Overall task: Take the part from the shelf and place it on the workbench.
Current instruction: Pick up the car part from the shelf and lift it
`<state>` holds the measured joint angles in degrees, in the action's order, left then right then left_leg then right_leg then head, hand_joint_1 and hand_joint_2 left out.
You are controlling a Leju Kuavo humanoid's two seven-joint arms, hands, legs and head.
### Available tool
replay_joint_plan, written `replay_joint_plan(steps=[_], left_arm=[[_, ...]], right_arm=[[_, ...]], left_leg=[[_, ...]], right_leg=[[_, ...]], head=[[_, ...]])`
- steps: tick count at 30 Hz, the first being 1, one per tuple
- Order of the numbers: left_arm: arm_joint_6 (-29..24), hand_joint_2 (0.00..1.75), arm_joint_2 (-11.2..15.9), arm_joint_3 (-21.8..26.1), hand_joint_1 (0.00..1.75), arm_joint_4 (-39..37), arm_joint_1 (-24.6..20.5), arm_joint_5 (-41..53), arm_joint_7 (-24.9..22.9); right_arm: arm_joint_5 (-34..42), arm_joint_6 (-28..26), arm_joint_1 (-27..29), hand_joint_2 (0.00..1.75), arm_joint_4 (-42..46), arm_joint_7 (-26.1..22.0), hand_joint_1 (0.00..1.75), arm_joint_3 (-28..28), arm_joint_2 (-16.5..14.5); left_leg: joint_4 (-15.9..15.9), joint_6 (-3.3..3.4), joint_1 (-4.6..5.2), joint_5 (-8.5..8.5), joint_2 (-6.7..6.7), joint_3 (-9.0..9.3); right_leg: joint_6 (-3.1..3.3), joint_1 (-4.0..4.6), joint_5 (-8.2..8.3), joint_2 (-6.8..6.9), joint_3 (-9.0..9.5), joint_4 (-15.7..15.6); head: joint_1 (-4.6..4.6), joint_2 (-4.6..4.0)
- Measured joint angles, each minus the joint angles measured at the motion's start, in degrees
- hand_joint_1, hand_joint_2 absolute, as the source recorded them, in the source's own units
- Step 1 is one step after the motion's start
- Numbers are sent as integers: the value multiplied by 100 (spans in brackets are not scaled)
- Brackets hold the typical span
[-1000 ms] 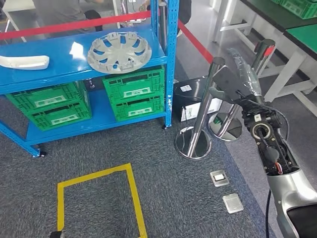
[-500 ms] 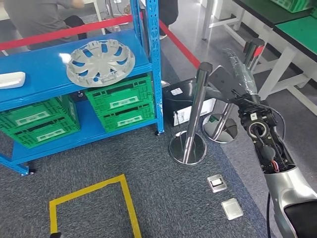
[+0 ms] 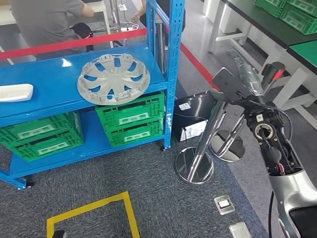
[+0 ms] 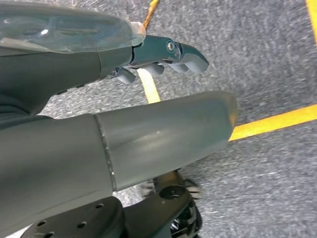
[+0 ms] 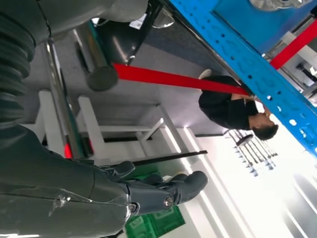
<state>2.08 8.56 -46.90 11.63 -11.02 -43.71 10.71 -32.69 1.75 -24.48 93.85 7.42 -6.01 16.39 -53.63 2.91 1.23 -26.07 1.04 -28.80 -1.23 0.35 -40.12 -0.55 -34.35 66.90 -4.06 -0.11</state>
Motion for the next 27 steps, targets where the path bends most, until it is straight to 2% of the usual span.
replay_joint_plan(steps=[1, 2, 3, 4, 5, 7, 8, 10, 11, 12, 13, 14, 15, 16, 17, 19, 20, 21, 22, 23, 24, 25, 26, 27], left_arm=[[2, 0, -1, 0, 0, 0, 1, -1, 0], [5, 0, -8, 0, 0, 0, 1, -2, 0], [8, 0, -15, 0, 0, 0, 0, -3, 0], [11, 0, -18, 0, 0, 0, -4, -3, -1], [13, 0, -19, 0, 0, 0, -11, -3, -2], [13, 0, -10, 0, 0, 0, -44, -3, -3], [14, 0, -10, -1, 0, 0, -62, -2, -6], [15, 0, -8, -2, 0, 0, -91, -1, -13], [15, 0, -10, -2, 0, 0, -93, -1, -16], [15, 0, -12, -3, 0, 0, -91, -1, -22], [15, 0, -15, -3, 0, 0, -82, -3, -27], [15, 0, -15, -4, 0, 0, -73, -5, -33], [15, 0, -14, -4, 0, 0, -65, -8, -37], [15, 0, -11, -4, 0, 0, -60, -11, -37], [15, 0, -8, -4, 0, 0, -55, -13, -37], [14, 0, -5, -4, 0, -4, -28, -19, -44], [14, 0, -2, -4, 0, -8, -11, -23, -52], [14, 0, -1, -4, 0, -12, 1, -27, -60], [14, 0, 2, -5, 0, -14, -7, -31, -65], [15, 0, 7, -5, 0, -15, -24, -31, -67], [15, 0, 10, -5, 0, -15, -48, -31, -62], [15, 0, 20, -5, 0, -15, -73, -31, -58], [13, 0, 28, -4, 0, -15, -89, -33, -52], [10, 0, 36, -4, 0, -15, -94, -34, -42]], right_arm=[[-15, 19, -25, 175, -9, -9, 0, -4, 0], [-28, 29, -49, 175, -15, -18, 0, -7, 2], [-38, 37, -73, 175, -21, -24, 0, -10, 3], [-47, 47, -103, 175, -21, -30, 0, -13, 5], [-56, 57, -141, 175, -19, -41, 0, -14, 8], [-73, 128, -249, 175, -12, -93, 0, -20, 12], [-85, 191, -309, 175, -19, -133, 0, -26, 14], [-118, 346, -434, 175, -73, -219, 0, -57, 13], [-138, 419, -499, 175, -121, -268, 0, -82, 12], [-153, 485, -570, 175, -194, -323, 0, -117, 7], [-162, 538, -649, 175, -285, -392, 0, -159, -1], [-166, 571, -732, 175, -391, -461, 0, -209, -14], [-164, 589, -819, 175, -514, -533, 0, -267, -34], [-161, 594, -902, 175, -639, -597, 0, -329, -60], [-155, 594, -977, 175, -771, -652, 0, -396, -95], [-125, 598, -1115, 175, -1098, -752, 0, -556, -180], [-102, 601, -1176, 175, -1254, -790, 0, -631, -221], [-79, 602, -1240, 175, -1386, -821, 0, -692, -257], [-63, 599, -1316, 175, -1486, -847, 0, -740, -290], [-51, 574, -1405, 175, -1565, -879, 0, -775, -318], [-39, 548, -1531, 175, -1644, -912, 0, -802, -341], [-32, 523, -1652, 175, -1730, -944, 0, -837, -365], [-22, 501, -1742, 175, -1820, -973, 0, -864, -377], [-13, 500, -1805, 175, -1917, -1003, 0, -895, -390]], left_leg=[[1, 1, 12, -65, -2, 81], [0, -4, 24, -137, -2, 165], [-2, -16, 31, -202, 0, 235], [9, -38, 32, -268, 1, 292], [24, -64, 32, -311, 3, 360], [-72, -123, 37, -285, -5, 382], [-233, -153, 39, -224, -11, 332], [-807, -227, 27, -121, -21, -11], [-1165, -266, 2, -135, -28, -292], [-1495, -307, -26, -252, -34, -625], [-1719, -345, -57, -440, -39, -940], [-1817, -382, -85, -656, -45, -1212], [-1732, -414, -106, -820, -50, -1392], [-1496, -441, -120, -840, -55, -1478], [-1151, -459, -134, -649, -62, -1510], [-394, -449, -158, 312, -82, -1497], [-192, -421, -155, 773, -84, -1477], [-137, -383, -153, 1072, -82, -1468], [-222, -342, -142, 1104, -77, -1457], [-306, -293, -139, 1068, -73, -1444], [-354, -250, -146, 981, -79, -1410], [-363, -208, -149, 891, -99, -1355], [-343, -173, -159, 822, -135, -1277], [-319, -154, -155, 755, -175, -1193]], right_leg=[[39, 15, 283, 5, -17, -317], [97, 41, 729, 8, 7, -629], [141, 61, 1104, 8, 45, -877], [178, 79, 1379, 3, 94, -1039], [208, 90, 1520, -11, 141, -1111], [243, 66, 1473, -36, 289, -1197], [265, 48, 1461, -42, 386, -1249], [288, 4, 1422, -49, 592, -1329], [291, -8, 1382, -49, 665, -1361], [285, -27, 1329, -50, 752, -1394], [275, -46, 1262, -53, 848, -1427], [258, -69, 1182, -55, 960, -1458], [238, -93, 1091, -59, 1084, -1479], [215, -116, 996, -61, 1209, -1489], [189, -134, 888, -58, 1330, -1493], [129, -136, 660, -73, 1545, -1474], [93, -118, 540, -85, 1612, -1463], [57, -104, 432, -100, 1680, -1461], [22, -97, 337, -116, 1750, -1486], [-14, -101, 257, -111, 1829, -1538], [-43, -118, 178, -100, 1894, -1529], [-68, -130, 79, -79, 1875, -1404], [-93, -135, -51, -55, 1729, -1099], [-110, -133, -196, -28, 1455, -645]], head=[[-13, 0], [-7, 0], [4, 0], [20, 0], [35, 0], [39, 0], [44, 0], [75, 0], [88, 0], [103, 0], [110, 0], [120, 0], [129, 0], [137, 0], [150, 0], [192, 0], [201, 0], [198, 0], [185, 0], [161, 0], [125, 0], [92, 0], [52, 0], [6, 0]])
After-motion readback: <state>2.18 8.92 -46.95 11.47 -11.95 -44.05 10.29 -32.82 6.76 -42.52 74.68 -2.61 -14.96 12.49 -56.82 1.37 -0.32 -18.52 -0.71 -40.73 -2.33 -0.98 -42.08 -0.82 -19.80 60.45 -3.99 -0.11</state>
